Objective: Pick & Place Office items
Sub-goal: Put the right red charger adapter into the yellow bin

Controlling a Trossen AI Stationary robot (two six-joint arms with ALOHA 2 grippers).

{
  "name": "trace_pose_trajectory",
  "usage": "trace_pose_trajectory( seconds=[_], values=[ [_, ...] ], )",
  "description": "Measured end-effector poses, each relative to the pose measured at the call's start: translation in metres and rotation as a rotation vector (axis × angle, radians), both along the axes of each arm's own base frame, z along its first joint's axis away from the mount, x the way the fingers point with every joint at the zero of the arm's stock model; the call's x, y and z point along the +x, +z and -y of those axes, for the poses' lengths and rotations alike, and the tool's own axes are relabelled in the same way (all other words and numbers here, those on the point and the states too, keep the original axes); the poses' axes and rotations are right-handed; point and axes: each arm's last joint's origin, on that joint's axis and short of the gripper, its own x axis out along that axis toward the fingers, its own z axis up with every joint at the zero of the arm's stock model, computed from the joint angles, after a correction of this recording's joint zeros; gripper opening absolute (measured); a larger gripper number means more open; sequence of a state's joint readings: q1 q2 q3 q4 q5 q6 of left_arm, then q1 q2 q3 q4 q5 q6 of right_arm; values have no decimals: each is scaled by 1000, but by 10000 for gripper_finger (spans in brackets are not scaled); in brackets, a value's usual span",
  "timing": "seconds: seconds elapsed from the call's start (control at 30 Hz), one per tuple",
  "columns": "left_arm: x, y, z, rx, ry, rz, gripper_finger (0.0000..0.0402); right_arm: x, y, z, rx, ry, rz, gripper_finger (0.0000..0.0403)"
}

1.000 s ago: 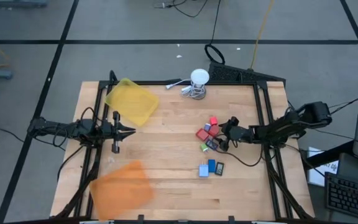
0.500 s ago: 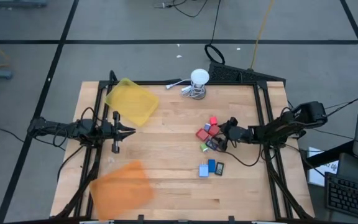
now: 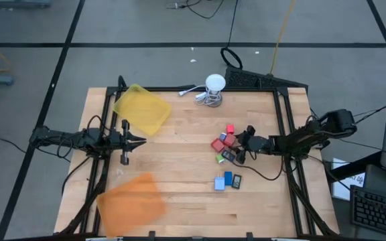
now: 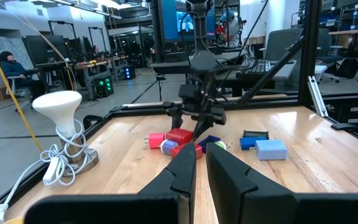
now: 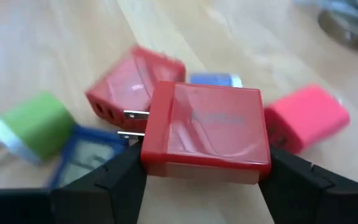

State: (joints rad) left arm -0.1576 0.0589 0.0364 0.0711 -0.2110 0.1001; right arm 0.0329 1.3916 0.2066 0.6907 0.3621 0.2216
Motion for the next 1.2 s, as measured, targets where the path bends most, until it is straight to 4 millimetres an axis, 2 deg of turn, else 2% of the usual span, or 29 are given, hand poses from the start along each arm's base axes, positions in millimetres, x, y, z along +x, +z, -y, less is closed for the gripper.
trace_pose_trajectory(
  seconds=[0.37, 0.57, 0.73, 0.93, 1.2],
  values=[
    [0, 0, 0, 0, 0, 0, 42, -6, 48, -15, -39, 111, 271, 248],
    [0, 1, 0, 12, 0, 8, 42, -11, 66, -21, -108, 177, 362, 248],
    [-1, 12, 0, 19, 4, 121, 42, -11, 71, -21, -144, 187, 398, 248],
    [-5, 27, -2, -195, -4, 290, 42, -11, 72, -18, -154, 169, 408, 248],
    [-3, 22, -2, -165, 49, 240, 42, -10, 77, -6, -242, 120, 430, 248]
  ],
)
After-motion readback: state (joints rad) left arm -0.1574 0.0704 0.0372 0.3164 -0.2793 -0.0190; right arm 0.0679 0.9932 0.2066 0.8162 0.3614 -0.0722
